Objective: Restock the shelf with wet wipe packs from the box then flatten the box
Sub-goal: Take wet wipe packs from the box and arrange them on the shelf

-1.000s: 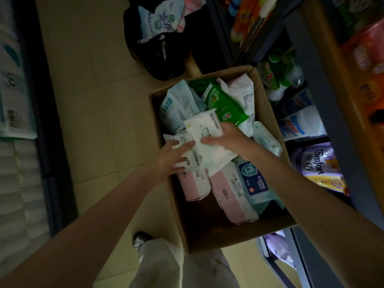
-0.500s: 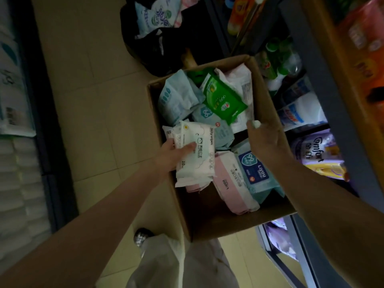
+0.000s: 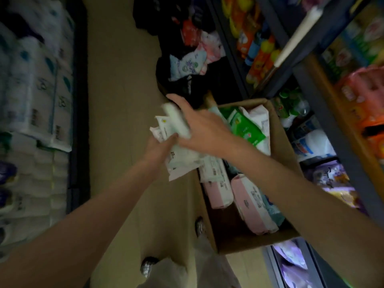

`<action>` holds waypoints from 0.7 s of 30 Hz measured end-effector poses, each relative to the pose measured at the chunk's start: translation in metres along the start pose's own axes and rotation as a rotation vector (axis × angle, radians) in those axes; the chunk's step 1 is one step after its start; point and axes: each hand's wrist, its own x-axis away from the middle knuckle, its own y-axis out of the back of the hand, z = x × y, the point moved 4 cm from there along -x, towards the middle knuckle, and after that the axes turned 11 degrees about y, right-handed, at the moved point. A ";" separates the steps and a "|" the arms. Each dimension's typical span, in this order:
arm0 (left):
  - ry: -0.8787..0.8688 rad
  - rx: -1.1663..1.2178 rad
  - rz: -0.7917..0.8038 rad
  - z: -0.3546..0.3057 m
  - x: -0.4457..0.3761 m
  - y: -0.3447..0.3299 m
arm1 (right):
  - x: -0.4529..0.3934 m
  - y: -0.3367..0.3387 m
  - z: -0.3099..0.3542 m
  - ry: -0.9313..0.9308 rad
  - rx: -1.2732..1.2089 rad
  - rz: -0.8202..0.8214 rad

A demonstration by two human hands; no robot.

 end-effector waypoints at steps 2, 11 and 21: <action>-0.049 0.015 0.046 -0.016 0.020 0.037 | -0.014 -0.007 0.044 0.049 -0.216 0.051; -0.462 -0.017 -0.167 -0.119 0.197 0.253 | -0.074 0.017 0.269 0.146 -0.611 0.004; -0.731 0.097 -0.940 -0.169 0.428 0.502 | -0.117 0.015 0.613 0.690 -0.702 0.158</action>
